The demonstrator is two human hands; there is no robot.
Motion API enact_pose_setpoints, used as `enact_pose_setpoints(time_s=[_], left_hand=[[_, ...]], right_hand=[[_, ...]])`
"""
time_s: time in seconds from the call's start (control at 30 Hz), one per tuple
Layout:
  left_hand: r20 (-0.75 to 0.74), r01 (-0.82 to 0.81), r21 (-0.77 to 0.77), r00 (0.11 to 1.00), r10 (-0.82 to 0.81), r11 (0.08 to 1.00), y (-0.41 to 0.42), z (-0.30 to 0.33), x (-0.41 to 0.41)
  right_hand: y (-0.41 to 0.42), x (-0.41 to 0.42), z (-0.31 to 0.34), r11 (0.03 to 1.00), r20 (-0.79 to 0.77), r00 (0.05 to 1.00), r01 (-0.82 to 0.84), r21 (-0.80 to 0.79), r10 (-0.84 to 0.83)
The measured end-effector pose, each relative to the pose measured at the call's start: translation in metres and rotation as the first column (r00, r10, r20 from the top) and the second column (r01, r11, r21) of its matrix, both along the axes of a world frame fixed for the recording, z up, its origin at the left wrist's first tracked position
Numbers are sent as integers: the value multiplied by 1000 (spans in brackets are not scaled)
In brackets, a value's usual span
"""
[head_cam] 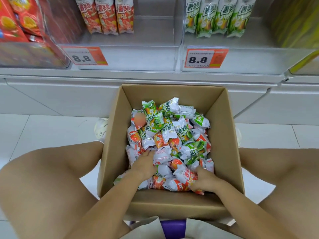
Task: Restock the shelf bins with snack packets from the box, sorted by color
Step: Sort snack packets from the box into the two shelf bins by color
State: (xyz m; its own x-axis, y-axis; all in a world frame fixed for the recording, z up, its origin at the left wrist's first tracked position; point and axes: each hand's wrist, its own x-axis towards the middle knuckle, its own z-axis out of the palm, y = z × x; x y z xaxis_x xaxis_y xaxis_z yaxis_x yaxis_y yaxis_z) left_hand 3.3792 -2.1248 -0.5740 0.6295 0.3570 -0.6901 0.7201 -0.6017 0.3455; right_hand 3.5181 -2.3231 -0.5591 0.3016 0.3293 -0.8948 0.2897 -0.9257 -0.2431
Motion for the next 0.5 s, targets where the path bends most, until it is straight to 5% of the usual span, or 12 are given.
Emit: enact_pose_setpoints(time_s=[0.23,0.5], left_hand=[[-36,62,213,998,-55,975,-6,-21,21],[42,20,169,999,-28,985,3,-14,-7]], right_hand=[[10,-4,5,940,-13,965,259,224,-263],[21,-8,20,656,-215,766,633,411,-606]])
